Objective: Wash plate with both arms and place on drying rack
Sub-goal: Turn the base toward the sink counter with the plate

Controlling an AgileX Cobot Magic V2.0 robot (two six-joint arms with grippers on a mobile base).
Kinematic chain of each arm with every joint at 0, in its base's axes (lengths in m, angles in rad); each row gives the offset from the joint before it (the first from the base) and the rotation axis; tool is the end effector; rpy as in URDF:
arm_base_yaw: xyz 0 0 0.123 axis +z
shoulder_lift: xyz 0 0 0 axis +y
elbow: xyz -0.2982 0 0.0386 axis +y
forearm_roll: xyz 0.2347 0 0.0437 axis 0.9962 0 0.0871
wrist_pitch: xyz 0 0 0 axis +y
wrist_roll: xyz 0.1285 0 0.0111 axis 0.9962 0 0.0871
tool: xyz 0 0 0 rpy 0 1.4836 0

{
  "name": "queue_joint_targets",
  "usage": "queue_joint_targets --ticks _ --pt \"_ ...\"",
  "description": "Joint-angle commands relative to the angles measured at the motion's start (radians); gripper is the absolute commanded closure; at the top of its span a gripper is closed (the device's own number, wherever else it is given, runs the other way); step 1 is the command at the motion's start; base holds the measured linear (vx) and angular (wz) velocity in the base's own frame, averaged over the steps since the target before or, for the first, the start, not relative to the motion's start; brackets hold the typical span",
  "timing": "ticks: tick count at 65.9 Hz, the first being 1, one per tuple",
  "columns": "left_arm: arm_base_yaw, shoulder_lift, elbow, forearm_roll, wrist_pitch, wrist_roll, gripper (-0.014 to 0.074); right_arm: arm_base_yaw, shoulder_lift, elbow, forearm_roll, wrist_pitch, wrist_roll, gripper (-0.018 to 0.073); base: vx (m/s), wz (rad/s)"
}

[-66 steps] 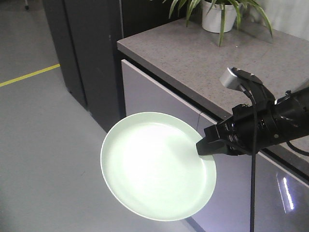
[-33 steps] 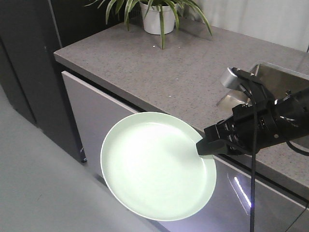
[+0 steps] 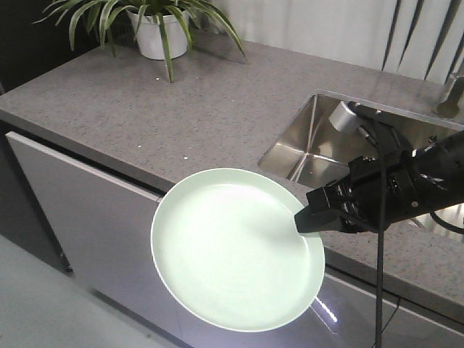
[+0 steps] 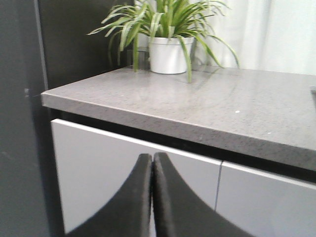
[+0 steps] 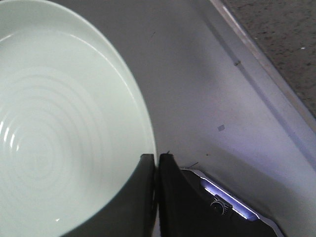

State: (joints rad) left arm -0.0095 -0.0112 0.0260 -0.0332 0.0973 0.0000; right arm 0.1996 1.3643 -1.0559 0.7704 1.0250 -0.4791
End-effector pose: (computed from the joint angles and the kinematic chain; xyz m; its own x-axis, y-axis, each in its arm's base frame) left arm 0.0656 -0.0010 0.1951 -0.0253 -0.0328 -0.9991 0.0119 0.9994 -0.0331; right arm 0.2410 0.1271 0.3013 -0.8635 -0.1849 -0.4693 -0.4401 0.7307 0.5219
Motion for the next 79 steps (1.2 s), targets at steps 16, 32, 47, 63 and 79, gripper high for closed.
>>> queue_joint_targets --ticks 16,32,47,63,79 --pt "-0.007 -0.015 -0.025 -0.002 -0.073 -0.012 0.0603 -0.003 -0.031 -0.024 0.050 -0.016 -0.004 0.0568 0.08 -0.32" --pt "-0.007 -0.015 -0.025 -0.002 -0.073 -0.012 0.0603 -0.003 -0.031 -0.024 0.050 -0.016 -0.004 0.0568 0.07 -0.27" --pt "-0.007 -0.015 -0.025 -0.002 -0.073 -0.012 0.0603 -0.003 -0.031 -0.024 0.050 -0.016 -0.004 0.0568 0.06 -0.24" --pt "-0.007 -0.015 -0.025 -0.002 -0.073 -0.012 0.0603 -0.003 -0.031 -0.024 0.050 -0.016 -0.004 0.0568 0.06 -0.18" --pt "-0.007 -0.015 -0.025 -0.002 -0.073 -0.012 0.0603 -0.003 -0.031 -0.024 0.050 -0.016 -0.004 0.0568 0.07 -0.06"
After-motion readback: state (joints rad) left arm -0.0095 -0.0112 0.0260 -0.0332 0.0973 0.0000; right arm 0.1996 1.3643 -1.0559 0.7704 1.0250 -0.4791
